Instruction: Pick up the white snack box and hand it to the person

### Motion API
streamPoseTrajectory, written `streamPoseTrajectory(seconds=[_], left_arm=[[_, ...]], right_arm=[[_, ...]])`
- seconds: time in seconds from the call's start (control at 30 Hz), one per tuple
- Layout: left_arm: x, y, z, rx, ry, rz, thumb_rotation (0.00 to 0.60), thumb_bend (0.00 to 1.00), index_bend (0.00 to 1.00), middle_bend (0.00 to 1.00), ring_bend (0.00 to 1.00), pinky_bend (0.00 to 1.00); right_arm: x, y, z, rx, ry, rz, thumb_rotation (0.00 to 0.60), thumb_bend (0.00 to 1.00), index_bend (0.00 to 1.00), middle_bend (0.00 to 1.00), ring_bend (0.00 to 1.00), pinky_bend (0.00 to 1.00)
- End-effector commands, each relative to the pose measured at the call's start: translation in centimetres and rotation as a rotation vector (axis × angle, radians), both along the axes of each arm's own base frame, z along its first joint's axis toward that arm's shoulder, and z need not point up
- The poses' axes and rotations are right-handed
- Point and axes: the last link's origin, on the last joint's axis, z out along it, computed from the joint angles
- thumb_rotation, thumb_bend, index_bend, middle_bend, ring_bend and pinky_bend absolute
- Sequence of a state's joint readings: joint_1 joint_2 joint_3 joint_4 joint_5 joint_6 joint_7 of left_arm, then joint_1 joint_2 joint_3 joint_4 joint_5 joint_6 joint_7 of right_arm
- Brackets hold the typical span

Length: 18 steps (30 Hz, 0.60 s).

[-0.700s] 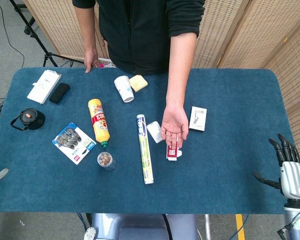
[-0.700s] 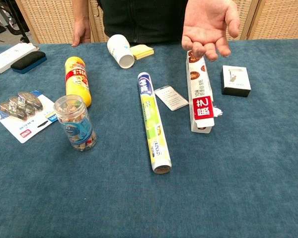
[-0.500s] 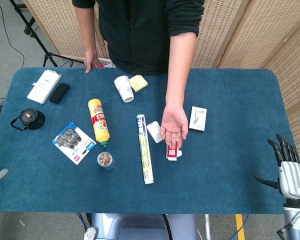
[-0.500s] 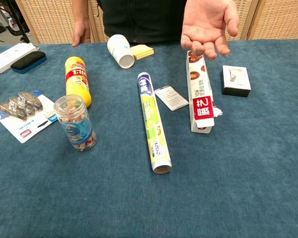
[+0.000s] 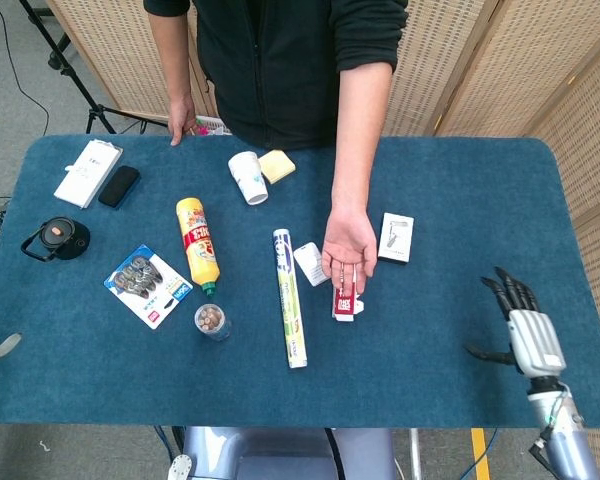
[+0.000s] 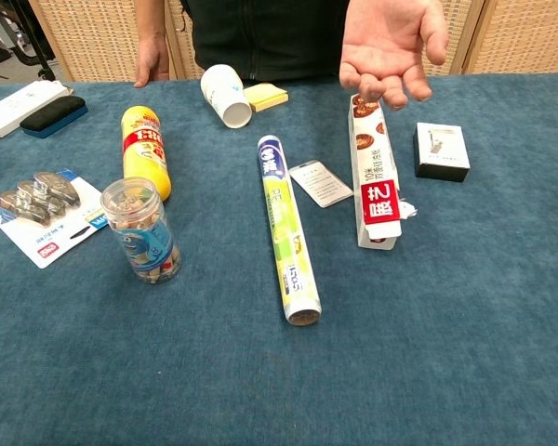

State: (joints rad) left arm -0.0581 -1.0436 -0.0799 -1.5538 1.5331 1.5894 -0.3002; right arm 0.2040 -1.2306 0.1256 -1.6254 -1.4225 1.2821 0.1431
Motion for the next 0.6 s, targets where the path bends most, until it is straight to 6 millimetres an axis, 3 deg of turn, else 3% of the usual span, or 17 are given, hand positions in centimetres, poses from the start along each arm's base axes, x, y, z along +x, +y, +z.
streamPoseTrajectory(seconds=[0.03, 0.3, 0.6], left_arm=[[0.0, 0.0, -0.1, -0.005, 0.004, 0.001, 0.600, 0.00, 0.00, 0.00, 0.00, 0.02], [-0.2, 0.5, -0.4, -0.014, 0.010, 0.017, 0.600, 0.00, 0.00, 0.00, 0.00, 0.02], [-0.5, 1.1, -0.7, -0.026, 0.016, 0.043, 0.600, 0.00, 0.00, 0.00, 0.00, 0.02]], right_arm=[[1.9, -2.8, -1.8, 0.050, -0.046, 0.021, 0.600, 0.00, 0.10, 0.00, 0.00, 0.05], [4.2, -6.8, -6.0, 0.120, -0.101, -0.010, 0.600, 0.00, 0.10, 0.00, 0.00, 0.02], [6.1, -9.0, -10.6, 0.183, -0.098, -0.040, 0.600, 0.00, 0.03, 0.00, 0.00, 0.00]])
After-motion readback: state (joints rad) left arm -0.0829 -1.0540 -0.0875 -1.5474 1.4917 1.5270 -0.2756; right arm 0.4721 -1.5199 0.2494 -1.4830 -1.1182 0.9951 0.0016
